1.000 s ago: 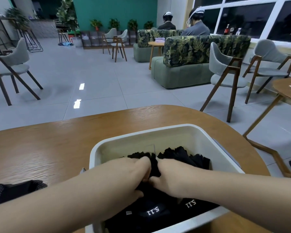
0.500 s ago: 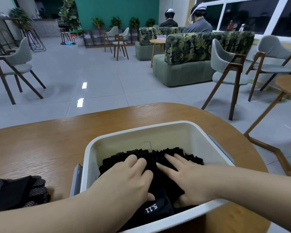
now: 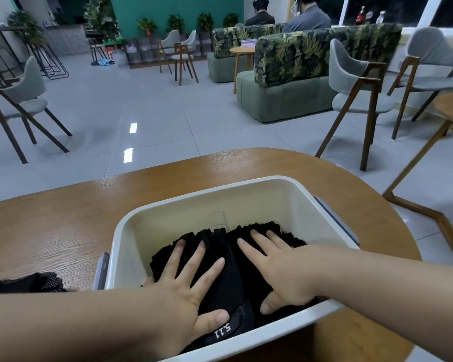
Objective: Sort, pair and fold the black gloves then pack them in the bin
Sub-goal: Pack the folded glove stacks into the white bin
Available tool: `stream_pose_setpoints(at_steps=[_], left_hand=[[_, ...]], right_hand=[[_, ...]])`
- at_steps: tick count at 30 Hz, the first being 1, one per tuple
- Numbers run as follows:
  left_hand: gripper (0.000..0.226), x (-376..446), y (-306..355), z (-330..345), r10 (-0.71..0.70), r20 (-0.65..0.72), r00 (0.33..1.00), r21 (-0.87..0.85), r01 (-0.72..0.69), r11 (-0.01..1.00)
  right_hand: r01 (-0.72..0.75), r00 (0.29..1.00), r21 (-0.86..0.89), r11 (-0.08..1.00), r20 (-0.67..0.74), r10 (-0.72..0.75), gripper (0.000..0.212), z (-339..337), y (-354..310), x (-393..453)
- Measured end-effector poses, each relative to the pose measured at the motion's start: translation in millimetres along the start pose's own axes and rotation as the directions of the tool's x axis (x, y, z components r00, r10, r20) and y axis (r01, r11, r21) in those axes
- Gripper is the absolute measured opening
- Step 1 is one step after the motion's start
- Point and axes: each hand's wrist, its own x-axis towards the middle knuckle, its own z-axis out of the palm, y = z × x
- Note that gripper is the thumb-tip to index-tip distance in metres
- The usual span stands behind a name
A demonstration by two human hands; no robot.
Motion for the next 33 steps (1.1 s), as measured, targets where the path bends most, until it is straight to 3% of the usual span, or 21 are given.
stream_pose_setpoints(at_steps=[5, 8, 13, 20, 24, 26, 28, 31, 33], left_hand=[[0.094, 9.1, -3.3, -4.9, 0.021, 0.120, 0.993, -0.007, -0.020, 1.000], [0.076, 14.2, -7.2, -7.0, -0.013, 0.212, 0.977, 0.037, 0.006, 0.999], [0.073, 14.1, -6.6, -11.5, -0.018, 0.165, 0.986, 0.049, 0.010, 0.999], [0.075, -9.3, -9.5, -29.7, -0.089, -0.004, 0.996, 0.143, 0.089, 0.986], [0.075, -26.5, -22.8, -32.1, -0.200, -0.161, 0.967, 0.261, 0.237, 0.936], [0.071, -31.8, -34.5, -30.5, -0.226, -0.249, 0.942, 0.171, 0.273, 0.947], [0.065, -38.1, -43.8, -26.9, -0.182, -0.322, 0.929, 0.031, 0.202, 0.979], [0.051, -52.6, -51.1, -16.9, -0.125, -0.471, 0.873, -0.203, 0.031, 0.979], [0.044, -63.5, -55.2, -4.5, -0.142, -0.610, 0.780, -0.325, -0.082, 0.942]], right_hand=[[-0.053, 0.998, -0.053, 0.997, 0.034, 0.055, 0.106, 1.7, -0.4, 6.6], [-0.054, 0.997, -0.089, 0.995, 0.055, 0.059, 0.105, -2.5, -1.6, 10.3], [-0.030, 1.000, -0.029, 0.999, -0.001, 0.030, 0.106, -8.4, 1.6, 4.2], [0.008, 0.954, 0.097, 0.995, -0.300, 0.022, 0.087, -8.4, -8.6, -14.7], [0.088, 0.963, 0.181, 0.980, -0.267, -0.038, 0.069, -12.8, -35.1, -25.0], [0.091, 0.967, 0.200, 0.976, -0.254, -0.038, 0.063, -13.2, -47.6, -27.4], [0.109, 0.940, 0.264, 0.958, -0.340, -0.013, 0.060, -12.5, -59.3, -25.3], [0.222, 0.816, 0.377, 0.899, -0.577, 0.040, 0.051, -9.2, -81.2, -18.6], [0.315, 0.729, 0.375, 0.872, -0.683, 0.030, 0.043, -7.0, -98.8, -16.2]])
